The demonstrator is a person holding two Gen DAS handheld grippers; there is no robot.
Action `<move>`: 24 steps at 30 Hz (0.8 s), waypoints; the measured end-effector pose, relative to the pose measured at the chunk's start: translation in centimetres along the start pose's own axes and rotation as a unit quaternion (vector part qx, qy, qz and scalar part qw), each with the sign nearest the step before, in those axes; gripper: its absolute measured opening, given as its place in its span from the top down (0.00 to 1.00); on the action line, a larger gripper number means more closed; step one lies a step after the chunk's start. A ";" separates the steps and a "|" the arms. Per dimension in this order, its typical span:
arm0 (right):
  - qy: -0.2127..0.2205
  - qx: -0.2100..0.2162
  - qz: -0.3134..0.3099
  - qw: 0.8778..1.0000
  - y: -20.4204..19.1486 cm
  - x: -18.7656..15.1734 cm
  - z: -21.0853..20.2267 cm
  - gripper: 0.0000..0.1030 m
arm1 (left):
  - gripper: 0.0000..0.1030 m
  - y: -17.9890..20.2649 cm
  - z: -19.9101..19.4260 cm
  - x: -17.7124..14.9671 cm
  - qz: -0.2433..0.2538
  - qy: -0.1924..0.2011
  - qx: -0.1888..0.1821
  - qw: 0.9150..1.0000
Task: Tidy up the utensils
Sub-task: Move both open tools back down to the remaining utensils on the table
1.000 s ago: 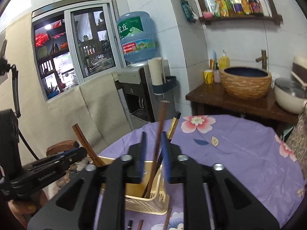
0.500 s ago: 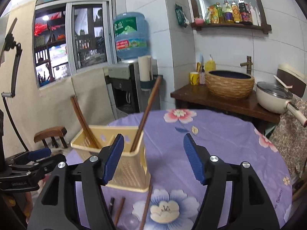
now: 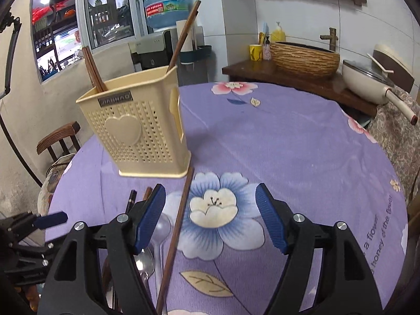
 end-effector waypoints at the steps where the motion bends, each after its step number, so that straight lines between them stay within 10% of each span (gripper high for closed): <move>1: -0.003 -0.001 0.000 1.000 0.0 -0.3 0.0 0.31 | 0.48 0.1 0.1 -0.6 0.002 -0.009 -0.002 1.000; 24: -0.067 -0.018 -0.019 0.997 -1.5 -3.1 3.1 0.31 | 0.73 3.3 1.6 -4.4 0.021 -0.072 -0.016 0.997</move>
Point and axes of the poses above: each gripper's, at about its wrist camera, not at the fingertips, and z roughly the way its jaws point, y to its right, x to its top, the point moved 4 cm from there along z, roughly the way its jaws point, and after that the axes turned 7 degrees about -z, right-handed, at the moved point
